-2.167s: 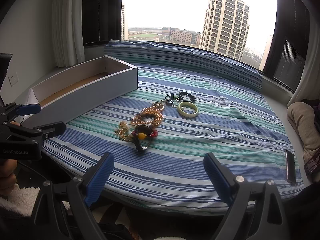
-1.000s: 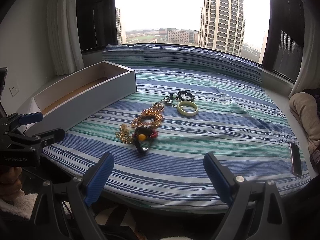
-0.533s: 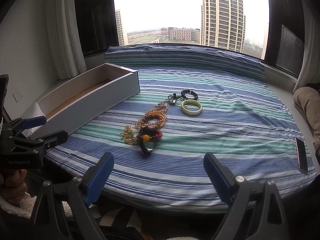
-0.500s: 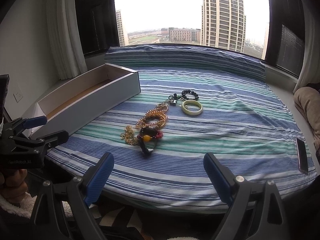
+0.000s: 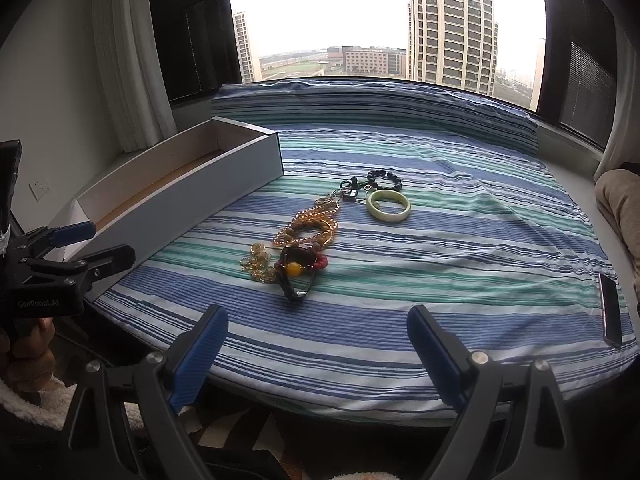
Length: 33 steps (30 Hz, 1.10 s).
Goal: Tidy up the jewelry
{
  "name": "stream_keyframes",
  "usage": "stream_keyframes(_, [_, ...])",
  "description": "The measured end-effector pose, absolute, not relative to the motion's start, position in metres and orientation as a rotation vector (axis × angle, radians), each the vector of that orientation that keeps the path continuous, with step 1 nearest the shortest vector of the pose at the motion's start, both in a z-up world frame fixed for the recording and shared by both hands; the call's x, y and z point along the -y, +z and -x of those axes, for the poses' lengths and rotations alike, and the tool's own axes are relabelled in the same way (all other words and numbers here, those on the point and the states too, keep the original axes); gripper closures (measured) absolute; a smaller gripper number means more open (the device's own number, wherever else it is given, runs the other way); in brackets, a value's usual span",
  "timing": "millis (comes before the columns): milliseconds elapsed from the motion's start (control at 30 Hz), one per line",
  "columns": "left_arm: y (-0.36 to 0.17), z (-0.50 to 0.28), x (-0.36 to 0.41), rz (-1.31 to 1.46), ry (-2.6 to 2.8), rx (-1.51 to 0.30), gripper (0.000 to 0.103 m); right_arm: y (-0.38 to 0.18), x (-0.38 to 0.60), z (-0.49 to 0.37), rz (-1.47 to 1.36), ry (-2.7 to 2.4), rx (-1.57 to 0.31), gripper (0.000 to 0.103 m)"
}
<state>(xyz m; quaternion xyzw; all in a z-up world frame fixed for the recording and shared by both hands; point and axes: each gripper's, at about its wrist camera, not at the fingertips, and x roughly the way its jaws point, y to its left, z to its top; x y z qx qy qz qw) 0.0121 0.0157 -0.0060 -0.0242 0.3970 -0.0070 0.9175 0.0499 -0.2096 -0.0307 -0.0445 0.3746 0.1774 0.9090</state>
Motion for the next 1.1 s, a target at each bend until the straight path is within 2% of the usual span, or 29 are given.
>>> stream_keyframes(233, [-0.036,-0.044,-0.040,0.098,-0.060,-0.887,0.001,-0.052,0.211,-0.067,0.090,0.341,-0.859,0.010])
stream_keyframes(467, [-0.093,-0.097,-0.019,0.058,-0.205,-1.019,0.001,-0.060,0.214,-0.082,0.076,0.332,-0.886,0.010])
stream_keyframes(767, [-0.146,-0.145,0.016,-0.093,-0.379,-1.079,0.002,-0.069,0.230,-0.094,0.022,0.303,-0.930,0.010])
stream_keyframes(967, [-0.155,-0.154,0.030,-0.190,-0.429,-1.035,0.003,-0.075,0.238,-0.099,-0.008,0.282,-0.945,0.010])
stream_keyframes(1000, [-0.156,-0.156,0.031,-0.200,-0.428,-1.026,0.005,-0.076,0.239,-0.100,-0.013,0.281,-0.945,0.010])
stream_keyframes(1033, [-0.155,-0.156,0.032,-0.217,-0.422,-1.010,0.015,-0.076,0.239,-0.101,-0.017,0.280,-0.945,0.010])
stream_keyframes(1067, [-0.153,-0.156,0.033,-0.228,-0.428,-0.996,0.030,-0.077,0.240,-0.101,-0.019,0.280,-0.945,0.010])
stream_keyframes(1100, [-0.150,-0.156,0.033,-0.224,-0.442,-0.994,0.037,-0.076,0.240,-0.101,-0.020,0.281,-0.943,0.010])
